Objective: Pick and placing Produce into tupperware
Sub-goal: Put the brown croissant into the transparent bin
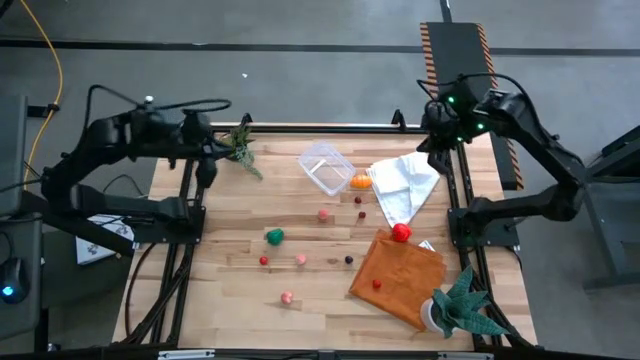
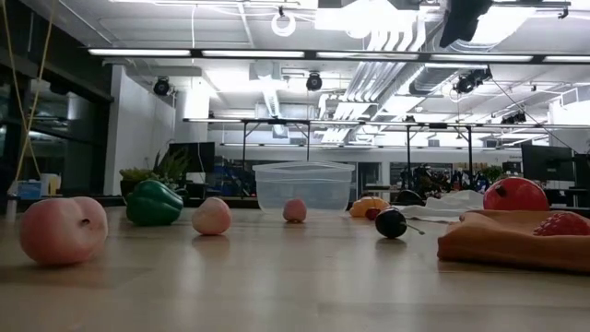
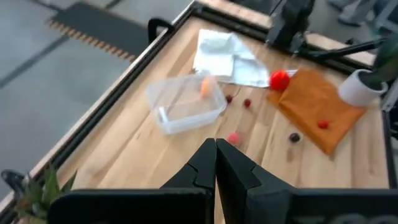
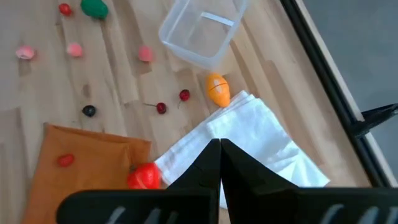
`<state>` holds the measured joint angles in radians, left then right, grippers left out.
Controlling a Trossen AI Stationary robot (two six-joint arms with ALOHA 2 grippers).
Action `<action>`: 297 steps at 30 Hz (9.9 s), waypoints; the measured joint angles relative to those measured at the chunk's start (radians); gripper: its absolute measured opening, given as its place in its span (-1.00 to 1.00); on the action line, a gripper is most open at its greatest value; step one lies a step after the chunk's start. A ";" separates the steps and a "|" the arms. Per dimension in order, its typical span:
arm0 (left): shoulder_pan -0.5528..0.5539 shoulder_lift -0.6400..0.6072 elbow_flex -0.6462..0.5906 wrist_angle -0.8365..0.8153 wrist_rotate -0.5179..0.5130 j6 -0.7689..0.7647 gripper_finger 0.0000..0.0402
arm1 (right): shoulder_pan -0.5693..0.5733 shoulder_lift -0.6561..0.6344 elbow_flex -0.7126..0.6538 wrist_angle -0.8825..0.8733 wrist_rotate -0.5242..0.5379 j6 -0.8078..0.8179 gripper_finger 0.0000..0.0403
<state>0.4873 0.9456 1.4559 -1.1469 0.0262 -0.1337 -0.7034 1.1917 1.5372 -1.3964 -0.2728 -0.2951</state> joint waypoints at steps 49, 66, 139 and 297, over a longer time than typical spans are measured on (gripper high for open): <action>0.108 -0.225 -0.697 0.524 0.228 -0.287 -1.00 | 0.148 -0.181 -0.933 0.975 -0.137 0.231 -0.15; 0.108 -0.224 -0.697 0.523 0.254 -0.370 -1.00 | 0.161 -0.165 -0.933 0.998 0.023 0.087 0.45; 0.108 -0.223 -0.697 0.514 0.243 -0.372 -1.00 | 0.068 0.366 -0.933 1.449 -0.139 -0.315 0.50; 0.108 -0.223 -0.697 0.514 0.243 -0.400 -1.00 | 0.102 0.519 -0.914 1.619 -0.174 -0.257 0.02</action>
<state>0.5955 0.7223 0.7589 -0.6327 0.2689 -0.5335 -0.6018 1.7104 0.6235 0.2225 -0.4469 -0.5522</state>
